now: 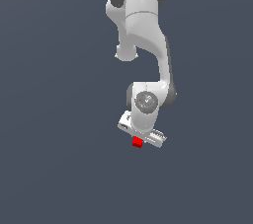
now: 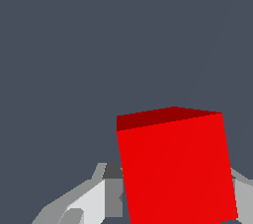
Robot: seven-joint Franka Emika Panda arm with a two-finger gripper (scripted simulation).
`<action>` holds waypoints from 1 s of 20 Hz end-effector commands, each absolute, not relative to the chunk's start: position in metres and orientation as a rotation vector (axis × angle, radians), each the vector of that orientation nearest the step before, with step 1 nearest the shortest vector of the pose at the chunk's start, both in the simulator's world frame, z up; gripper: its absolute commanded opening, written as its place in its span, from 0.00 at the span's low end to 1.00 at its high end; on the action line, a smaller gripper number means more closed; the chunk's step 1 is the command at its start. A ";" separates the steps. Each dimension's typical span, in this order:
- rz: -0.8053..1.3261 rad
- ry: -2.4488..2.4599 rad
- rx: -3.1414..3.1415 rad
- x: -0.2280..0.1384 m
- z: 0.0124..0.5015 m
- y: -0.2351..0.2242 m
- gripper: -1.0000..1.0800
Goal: Pick up the red cube and move it to a goal position.
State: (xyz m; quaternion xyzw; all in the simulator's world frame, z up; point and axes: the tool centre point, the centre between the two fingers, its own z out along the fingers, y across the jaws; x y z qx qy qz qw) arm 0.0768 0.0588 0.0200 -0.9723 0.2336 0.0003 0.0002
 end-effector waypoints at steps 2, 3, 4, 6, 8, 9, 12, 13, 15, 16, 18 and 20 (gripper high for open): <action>0.001 0.734 -3.054 0.077 0.022 0.057 0.00; 0.001 0.734 -3.054 0.076 0.024 0.057 0.00; 0.001 0.734 -3.054 0.076 0.027 0.055 0.00; 0.001 0.734 -3.054 0.075 0.033 0.052 0.00; 0.001 0.734 -3.054 0.074 0.043 0.048 0.00; 0.001 0.734 -3.054 0.074 0.048 0.045 0.00; 0.001 0.735 -3.054 0.072 0.069 0.035 0.00; 0.001 0.735 -3.054 0.071 0.077 0.031 0.00; 0.001 0.735 -3.054 0.069 0.095 0.023 0.00; 0.001 0.736 -3.053 0.069 0.104 0.018 0.00; 0.001 0.736 -3.053 0.067 0.120 0.011 0.00; 0.001 0.736 -3.053 0.067 0.134 0.004 0.00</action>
